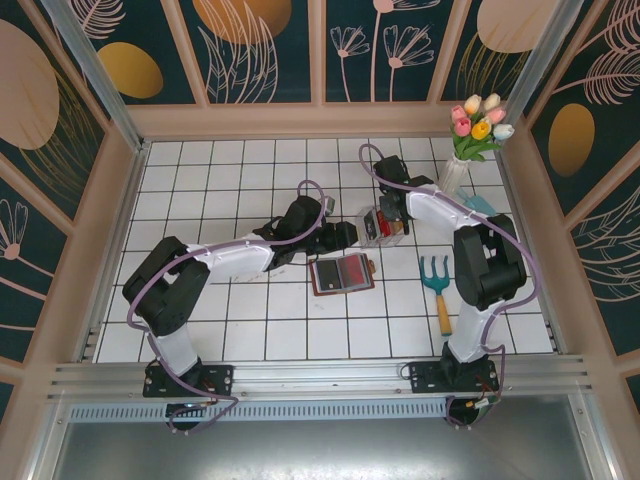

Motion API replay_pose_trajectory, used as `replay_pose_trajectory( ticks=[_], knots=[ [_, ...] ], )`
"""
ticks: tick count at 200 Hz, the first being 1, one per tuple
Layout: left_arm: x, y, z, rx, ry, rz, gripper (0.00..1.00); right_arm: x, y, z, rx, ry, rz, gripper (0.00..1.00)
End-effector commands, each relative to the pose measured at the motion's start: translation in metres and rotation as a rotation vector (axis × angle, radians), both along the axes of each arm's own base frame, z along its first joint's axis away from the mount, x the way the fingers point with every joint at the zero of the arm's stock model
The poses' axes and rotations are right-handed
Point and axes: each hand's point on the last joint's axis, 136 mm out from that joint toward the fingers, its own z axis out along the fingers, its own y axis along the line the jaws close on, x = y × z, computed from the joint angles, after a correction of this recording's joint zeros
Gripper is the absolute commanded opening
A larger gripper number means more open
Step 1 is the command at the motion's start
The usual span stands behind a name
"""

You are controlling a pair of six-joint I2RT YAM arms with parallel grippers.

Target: Put the credit cards into the card holder

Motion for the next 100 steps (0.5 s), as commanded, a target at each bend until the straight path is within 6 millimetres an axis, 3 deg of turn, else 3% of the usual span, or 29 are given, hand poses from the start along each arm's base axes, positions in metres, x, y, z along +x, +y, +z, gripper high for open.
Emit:
replay_pose_trajectory(
  ticks=[1, 29, 100],
  knots=[
    [0.000, -0.007, 0.005, -0.029, -0.002, -0.015, 0.58, -0.012, -0.004, -0.021, -0.040, 0.091, 0.023, 0.48],
    [0.000, -0.007, 0.005, -0.028, -0.001, -0.013, 0.58, -0.012, -0.005, -0.023, -0.045, 0.094, 0.021, 0.48],
    [0.001, -0.008, 0.005, -0.028, 0.002, -0.015, 0.58, -0.006, -0.011, 0.011, -0.106, 0.006, 0.003, 0.44]
  ],
)
